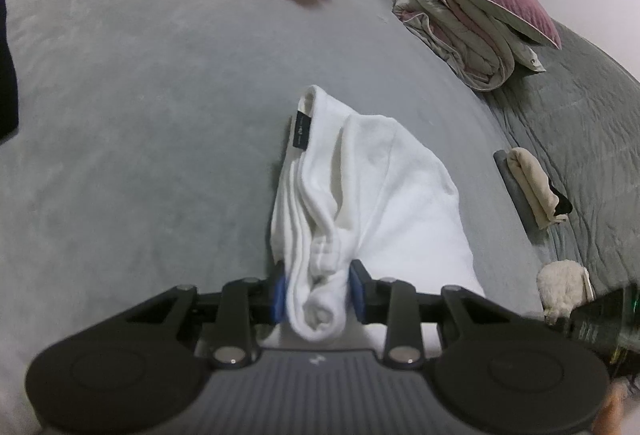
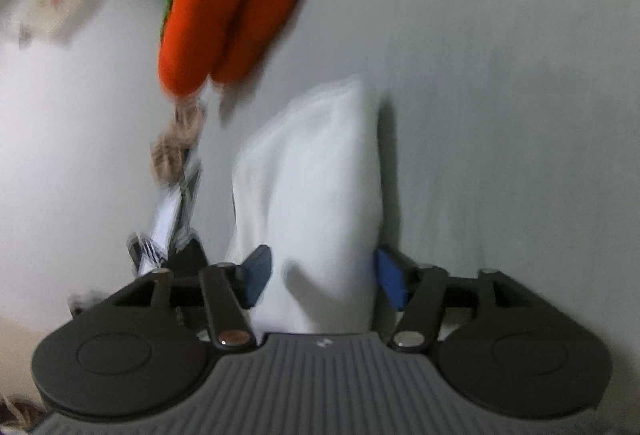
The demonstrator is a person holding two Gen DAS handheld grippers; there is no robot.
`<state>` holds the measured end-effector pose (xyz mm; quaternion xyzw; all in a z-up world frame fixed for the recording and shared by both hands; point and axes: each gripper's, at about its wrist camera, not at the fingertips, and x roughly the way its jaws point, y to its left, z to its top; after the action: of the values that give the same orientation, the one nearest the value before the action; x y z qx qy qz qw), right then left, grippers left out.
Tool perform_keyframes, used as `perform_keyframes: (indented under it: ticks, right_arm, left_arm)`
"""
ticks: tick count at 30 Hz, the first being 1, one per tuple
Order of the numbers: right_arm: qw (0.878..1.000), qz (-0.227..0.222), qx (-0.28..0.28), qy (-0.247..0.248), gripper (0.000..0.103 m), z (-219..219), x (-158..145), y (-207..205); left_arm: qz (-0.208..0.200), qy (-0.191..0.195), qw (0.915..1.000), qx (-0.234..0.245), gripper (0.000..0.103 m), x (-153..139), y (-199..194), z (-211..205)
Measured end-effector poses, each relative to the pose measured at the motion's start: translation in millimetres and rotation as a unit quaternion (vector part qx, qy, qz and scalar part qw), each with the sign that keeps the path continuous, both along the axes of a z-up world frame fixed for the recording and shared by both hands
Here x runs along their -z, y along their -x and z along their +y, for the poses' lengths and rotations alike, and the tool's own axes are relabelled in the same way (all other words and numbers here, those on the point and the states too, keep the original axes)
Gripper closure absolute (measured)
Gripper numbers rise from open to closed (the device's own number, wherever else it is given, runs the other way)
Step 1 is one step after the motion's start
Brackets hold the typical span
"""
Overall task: Fold clothes
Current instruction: 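Grip the white shirt bundle's side with the right gripper while the left gripper pinches its end, then hold the white shirt bundle with both grippers and lift it off the bed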
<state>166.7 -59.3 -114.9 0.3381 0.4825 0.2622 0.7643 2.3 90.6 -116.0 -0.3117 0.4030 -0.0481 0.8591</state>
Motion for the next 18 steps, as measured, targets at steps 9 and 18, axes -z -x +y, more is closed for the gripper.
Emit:
perform_keyframes:
  ticks: [9, 18]
  right_arm:
    - [0.995, -0.072, 0.001, 0.067, 0.065, 15.3, -20.7, 21.0]
    - [0.991, -0.086, 0.022, 0.098, 0.066, -9.9, -28.6, 29.8]
  left_arm:
    - [0.010, 0.075, 0.9971, -0.012, 0.058, 2.8, 2.0, 15.0]
    - [0.009, 0.074, 0.9972, -0.003, 0.044, -2.6, -1.3, -2.2]
